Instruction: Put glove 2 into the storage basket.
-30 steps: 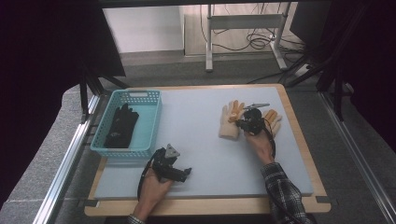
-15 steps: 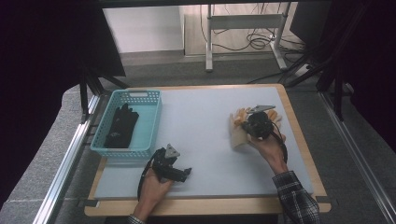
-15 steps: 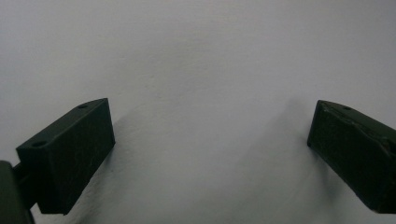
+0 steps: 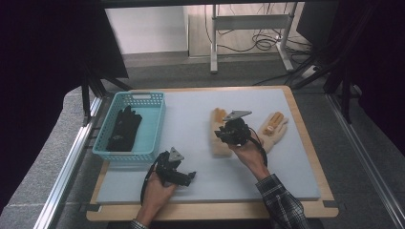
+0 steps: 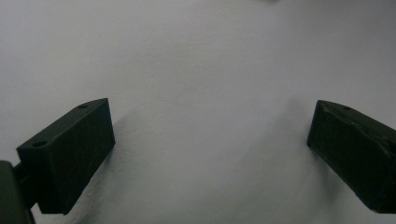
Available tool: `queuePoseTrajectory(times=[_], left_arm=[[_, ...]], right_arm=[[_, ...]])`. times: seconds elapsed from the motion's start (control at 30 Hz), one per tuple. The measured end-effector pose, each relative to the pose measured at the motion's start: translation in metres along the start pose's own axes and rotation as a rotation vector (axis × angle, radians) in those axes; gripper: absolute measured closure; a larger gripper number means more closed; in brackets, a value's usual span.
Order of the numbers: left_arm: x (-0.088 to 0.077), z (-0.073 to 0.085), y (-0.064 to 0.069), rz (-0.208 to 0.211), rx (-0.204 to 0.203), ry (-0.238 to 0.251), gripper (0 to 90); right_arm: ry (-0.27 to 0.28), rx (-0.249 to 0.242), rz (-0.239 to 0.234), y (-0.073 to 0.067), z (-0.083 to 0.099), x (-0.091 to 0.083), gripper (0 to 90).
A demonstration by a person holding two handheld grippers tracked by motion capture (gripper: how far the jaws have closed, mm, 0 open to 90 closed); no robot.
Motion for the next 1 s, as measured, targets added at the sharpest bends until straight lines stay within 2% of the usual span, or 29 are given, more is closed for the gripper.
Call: queuePoseTrajectory(times=[0.1, 0.13, 0.2, 0.23, 0.3, 0.37, 0.43, 0.5, 0.63, 0.7, 0.73, 0.83, 0.9, 0.93, 0.97, 1.0], left_arm=[[0.0, 0.0, 0.0, 0.0, -0.002, 0.0, 1.0], [0.0, 0.0, 0.0, 0.001, -0.004, 0.0, 1.0], [0.0, 0.0, 0.0, 0.001, -0.004, 0.0, 1.0], [0.0, 0.0, 0.0, 0.001, -0.004, 0.0, 0.9], [0.0, 0.0, 0.0, 0.001, -0.004, 0.0, 1.0], [0.0, 0.0, 0.0, 0.001, -0.003, -0.001, 0.9], [0.0, 0.0, 0.0, 0.001, -0.004, -0.001, 0.9], [0.0, 0.0, 0.0, 0.001, -0.004, 0.0, 1.0], [0.0, 0.0, 0.0, 0.001, -0.004, 0.0, 0.9], [0.0, 0.0, 0.0, 0.001, -0.004, 0.0, 1.0], [0.0, 0.0, 0.0, 0.001, -0.004, 0.0, 1.0], [0.0, 0.0, 0.0, 0.001, -0.004, 0.0, 1.0], [0.0, 0.0, 0.0, 0.001, -0.003, 0.0, 1.0], [0.0, 0.0, 0.0, 0.001, -0.004, 0.0, 1.0], [0.0, 0.0, 0.0, 0.001, -0.004, 0.0, 1.0], [0.0, 0.0, 0.0, 0.001, -0.004, 0.0, 1.0]], right_arm=[[-0.006, -0.002, 0.013, 0.002, 0.0, 0.001, 67.4], [-0.024, 0.007, 0.033, 0.01, 0.006, 0.0, 69.2], [-0.033, 0.014, 0.037, 0.013, 0.009, 0.0, 70.7], [-0.041, 0.035, 0.039, 0.021, 0.02, -0.002, 75.0], [-0.044, 0.044, 0.04, 0.023, 0.024, -0.003, 76.3], [-0.066, 0.065, 0.038, 0.027, 0.041, -0.001, 78.3], [-0.069, 0.075, 0.033, 0.027, 0.044, 0.0, 78.3], [-0.089, 0.075, 0.009, 0.022, 0.058, 0.009, 78.3], [-0.087, 0.073, -0.002, 0.014, 0.062, 0.014, 78.4], [-0.076, 0.076, -0.031, 0.007, 0.061, 0.015, 78.2], [-0.082, 0.048, -0.033, 0.001, 0.059, 0.016, 77.9], [-0.077, 0.041, -0.033, -0.001, 0.057, 0.016, 76.4], [-0.065, 0.049, -0.024, 0.003, 0.057, 0.013, 74.0], [-0.059, 0.065, -0.009, 0.01, 0.059, 0.008, 70.5], [-0.059, 0.065, -0.009, 0.01, 0.059, 0.008, 70.5], [-0.045, 0.08, 0.011, 0.019, 0.061, 0.001, 66.6]])
Point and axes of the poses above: each handheld gripper's, and its own axes: x roughly forward along the jaws, z roughly out of its underside, y roughly to its right, the point moved 3 cm from there along x, roughly forward along the jaws, and after that the axes turned 2 degrees about -x, right-handed, at the moved point
